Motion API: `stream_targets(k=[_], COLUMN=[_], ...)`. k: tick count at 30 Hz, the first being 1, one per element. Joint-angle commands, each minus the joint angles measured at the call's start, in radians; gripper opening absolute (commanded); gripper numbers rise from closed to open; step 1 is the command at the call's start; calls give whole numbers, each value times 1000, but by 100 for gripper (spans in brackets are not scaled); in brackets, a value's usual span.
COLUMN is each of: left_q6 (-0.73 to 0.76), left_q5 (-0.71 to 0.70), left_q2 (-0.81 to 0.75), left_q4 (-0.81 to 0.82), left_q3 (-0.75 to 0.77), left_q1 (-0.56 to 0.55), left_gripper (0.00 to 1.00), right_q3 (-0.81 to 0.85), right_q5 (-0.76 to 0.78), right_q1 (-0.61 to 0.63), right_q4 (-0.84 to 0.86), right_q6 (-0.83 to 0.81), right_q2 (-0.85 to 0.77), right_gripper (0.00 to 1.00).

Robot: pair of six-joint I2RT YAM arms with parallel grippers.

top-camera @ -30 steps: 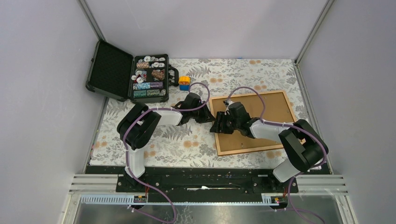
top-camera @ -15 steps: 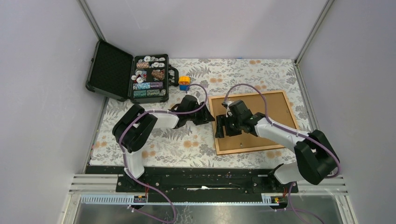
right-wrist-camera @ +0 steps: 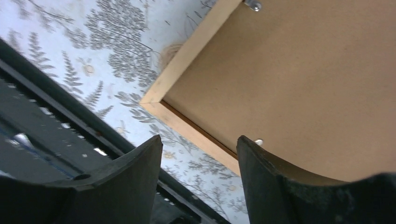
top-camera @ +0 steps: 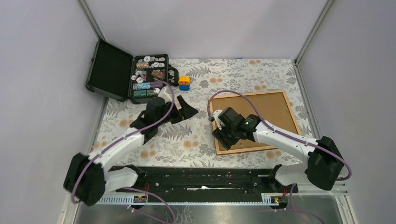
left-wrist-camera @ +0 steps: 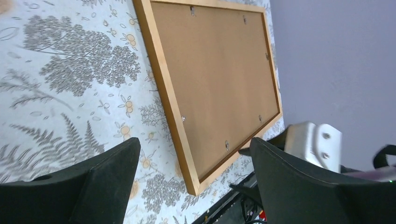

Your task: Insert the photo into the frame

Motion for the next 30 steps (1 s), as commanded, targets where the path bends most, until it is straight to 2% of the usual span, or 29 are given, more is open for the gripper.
stream_targets(k=[1,7,10,15,23,30], left_q6=[18,13,14,26,30,13], left_q5=[-91,-171,-195,-196,-200,-338], left_q2=[-214,-447,-513,-556,-568,-672], left_q4=[-139,-233,-250,-285,-302,-363], left_q3=[-82,-141,-162,-162,-158,-156], left_q1=[17,19,19,19,19,19], left_gripper=[93,95,95,96,96,96], right_q3=[-2,-30,-20,-6,-5,3], right_q5=[156,146,138,117,35,-28], right_q1=[73,107,110,133,134,140], right_q4=[-14,39,29,18,13,-5], right_q6=[-169,-234,-241,-238,-251,-255], right_q2=[28,135,209,251,200,190], right_gripper=[65,68,64,60,62,68])
